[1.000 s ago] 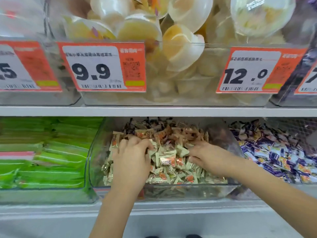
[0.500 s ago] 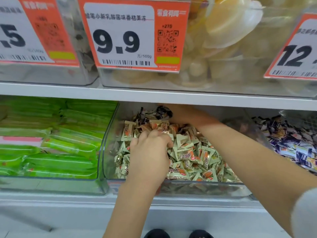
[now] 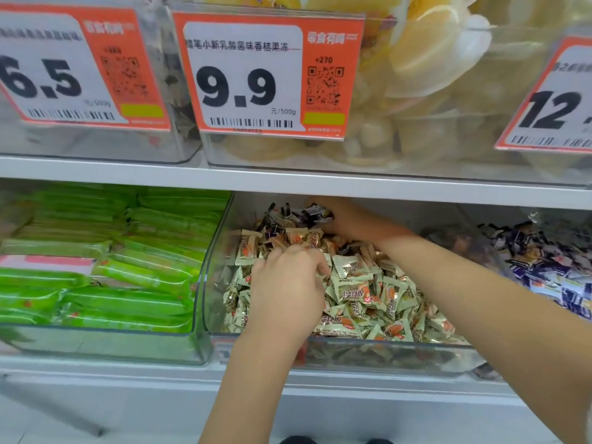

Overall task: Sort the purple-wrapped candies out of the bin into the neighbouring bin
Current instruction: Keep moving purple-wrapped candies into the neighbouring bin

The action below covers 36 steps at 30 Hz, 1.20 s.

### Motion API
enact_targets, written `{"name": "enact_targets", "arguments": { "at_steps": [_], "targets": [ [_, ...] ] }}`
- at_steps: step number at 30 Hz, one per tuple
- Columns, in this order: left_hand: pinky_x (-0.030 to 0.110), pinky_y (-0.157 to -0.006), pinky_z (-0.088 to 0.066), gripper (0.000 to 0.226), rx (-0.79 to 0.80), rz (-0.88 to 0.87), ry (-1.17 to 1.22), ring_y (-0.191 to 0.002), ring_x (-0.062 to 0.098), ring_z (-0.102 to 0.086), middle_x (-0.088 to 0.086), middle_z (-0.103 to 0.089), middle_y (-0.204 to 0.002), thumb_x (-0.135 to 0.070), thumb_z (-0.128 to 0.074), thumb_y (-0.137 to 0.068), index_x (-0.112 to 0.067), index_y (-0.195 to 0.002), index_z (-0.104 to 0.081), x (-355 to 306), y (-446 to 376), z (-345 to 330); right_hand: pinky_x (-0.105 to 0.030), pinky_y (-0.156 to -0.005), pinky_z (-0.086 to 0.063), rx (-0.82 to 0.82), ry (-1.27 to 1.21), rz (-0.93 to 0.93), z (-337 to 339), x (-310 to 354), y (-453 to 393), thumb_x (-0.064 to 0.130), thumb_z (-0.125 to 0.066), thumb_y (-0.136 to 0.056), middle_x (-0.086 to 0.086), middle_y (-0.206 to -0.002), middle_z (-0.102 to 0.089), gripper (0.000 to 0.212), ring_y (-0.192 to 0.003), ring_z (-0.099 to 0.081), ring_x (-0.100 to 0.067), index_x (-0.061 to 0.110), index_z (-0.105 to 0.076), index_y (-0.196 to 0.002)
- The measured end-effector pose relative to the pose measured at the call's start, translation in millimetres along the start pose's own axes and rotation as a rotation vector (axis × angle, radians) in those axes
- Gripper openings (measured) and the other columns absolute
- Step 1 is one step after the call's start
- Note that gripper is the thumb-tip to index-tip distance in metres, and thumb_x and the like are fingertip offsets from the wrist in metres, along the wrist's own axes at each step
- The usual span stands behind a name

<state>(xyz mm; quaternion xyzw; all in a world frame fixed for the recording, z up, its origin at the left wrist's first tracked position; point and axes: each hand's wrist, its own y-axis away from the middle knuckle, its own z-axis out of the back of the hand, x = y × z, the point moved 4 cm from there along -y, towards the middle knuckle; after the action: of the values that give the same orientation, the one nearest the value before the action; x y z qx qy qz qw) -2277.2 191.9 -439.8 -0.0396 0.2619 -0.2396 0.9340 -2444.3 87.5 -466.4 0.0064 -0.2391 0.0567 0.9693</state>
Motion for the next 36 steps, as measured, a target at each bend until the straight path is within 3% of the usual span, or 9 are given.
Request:
{"name": "enact_targets", "arguments": {
  "at_steps": [4,8,15,20,25,28,31,33,36],
  "targets": [
    [0.034,-0.090,-0.030,0.018,-0.045,0.005,0.006,-0.110,0.014,-0.049,-0.013,-0.059,-0.112,-0.022,-0.051,-0.091,-0.033,-0.100,-0.062,-6.1,0.7,1.9,-0.026,-0.098,-0.039,-0.029,-0.161,-0.053,20.1,4.8,32.5,0.030,-0.067,-0.087,0.003,-0.135,-0.052,0.052,-0.122,-0.049,-0.016,0.023,-0.047,-0.135],
    [0.038,-0.091,-0.042,0.020,-0.176,-0.007,0.092,-0.106,0.017,-0.053,-0.006,-0.063,-0.111,-0.019,-0.053,-0.090,-0.028,-0.106,-0.063,-15.5,3.8,8.3,-0.017,-0.084,-0.039,-0.123,-0.246,-0.143,37.9,12.3,77.0,0.044,-0.068,-0.083,0.020,-0.120,-0.047,0.053,-0.103,-0.050,0.000,0.035,-0.046,-0.131],
    [0.039,-0.090,-0.047,0.041,-0.192,-0.149,0.163,-0.115,0.019,-0.050,-0.002,-0.057,-0.125,-0.027,-0.059,-0.090,-0.022,-0.130,-0.052,-49.0,6.3,0.3,-0.026,-0.075,-0.053,-0.205,-0.791,-0.104,50.2,16.1,157.6,0.013,-0.063,-0.090,0.000,-0.108,-0.064,0.026,-0.083,-0.065,-0.011,0.026,-0.060,-0.112],
    [0.031,-0.091,-0.044,0.029,-0.134,-0.260,0.101,-0.113,0.013,-0.051,-0.009,-0.061,-0.120,-0.028,-0.053,-0.093,-0.026,-0.122,-0.059,-75.9,13.7,-20.5,-0.029,-0.066,-0.050,-0.616,-0.896,-0.170,74.2,-17.4,227.8,0.015,-0.066,-0.088,0.000,-0.091,-0.068,0.021,-0.078,-0.061,-0.019,0.032,-0.064,-0.100],
    [0.033,-0.087,-0.047,0.023,-0.035,-0.325,0.032,-0.106,0.013,-0.057,-0.010,-0.065,-0.113,-0.030,-0.053,-0.092,-0.028,-0.113,-0.063,-90.3,23.6,-37.1,-0.035,-0.082,-0.052,-0.682,-0.962,-0.354,99.8,-71.8,266.2,0.024,-0.063,-0.089,0.003,-0.104,-0.069,0.016,-0.085,-0.068,-0.010,0.029,-0.061,-0.105],
    [0.033,-0.086,-0.048,0.022,0.027,-0.320,-0.014,-0.102,0.011,-0.059,-0.011,-0.066,-0.111,-0.033,-0.053,-0.093,-0.030,-0.111,-0.064,-88.6,24.3,-41.6,-0.035,-0.081,-0.051,-0.530,-1.163,-0.491,99.1,-96.2,273.5,0.044,-0.058,-0.084,-0.006,-0.134,-0.054,0.056,-0.113,-0.058,-0.020,0.016,-0.051,-0.132],
    [0.029,-0.084,-0.049,0.022,0.060,-0.270,-0.040,-0.092,0.009,-0.062,-0.012,-0.068,-0.103,-0.034,-0.054,-0.092,-0.032,-0.111,-0.064,-80.7,21.2,-42.0,-0.040,-0.105,-0.037,-0.680,-1.091,-0.517,109.1,-111.7,281.2,0.039,-0.046,-0.097,-0.007,-0.143,-0.046,0.052,-0.131,-0.043,-0.021,0.013,-0.041,-0.141],
    [0.028,-0.079,-0.051,0.020,0.079,-0.248,-0.047,-0.086,0.007,-0.063,-0.014,-0.069,-0.099,-0.032,-0.054,-0.092,-0.032,-0.108,-0.066,-75.0,20.7,-42.1,-0.037,-0.109,-0.035,-0.778,-0.912,-0.472,113.3,-112.2,285.7,0.024,-0.045,-0.101,-0.003,-0.132,-0.057,0.035,-0.126,-0.050,-0.017,0.014,-0.051,-0.133],
    [0.025,-0.069,-0.052,0.016,0.104,-0.221,-0.070,-0.079,0.005,-0.062,-0.018,-0.067,-0.089,-0.030,-0.055,-0.091,-0.034,-0.101,-0.067,-67.8,22.1,-42.8,-0.037,-0.096,-0.048,-0.539,-0.354,-0.348,103.6,-101.8,277.3,0.020,-0.053,-0.096,0.024,-0.119,-0.061,0.029,-0.111,-0.059,-0.007,0.039,-0.060,-0.117]
  ]
}}
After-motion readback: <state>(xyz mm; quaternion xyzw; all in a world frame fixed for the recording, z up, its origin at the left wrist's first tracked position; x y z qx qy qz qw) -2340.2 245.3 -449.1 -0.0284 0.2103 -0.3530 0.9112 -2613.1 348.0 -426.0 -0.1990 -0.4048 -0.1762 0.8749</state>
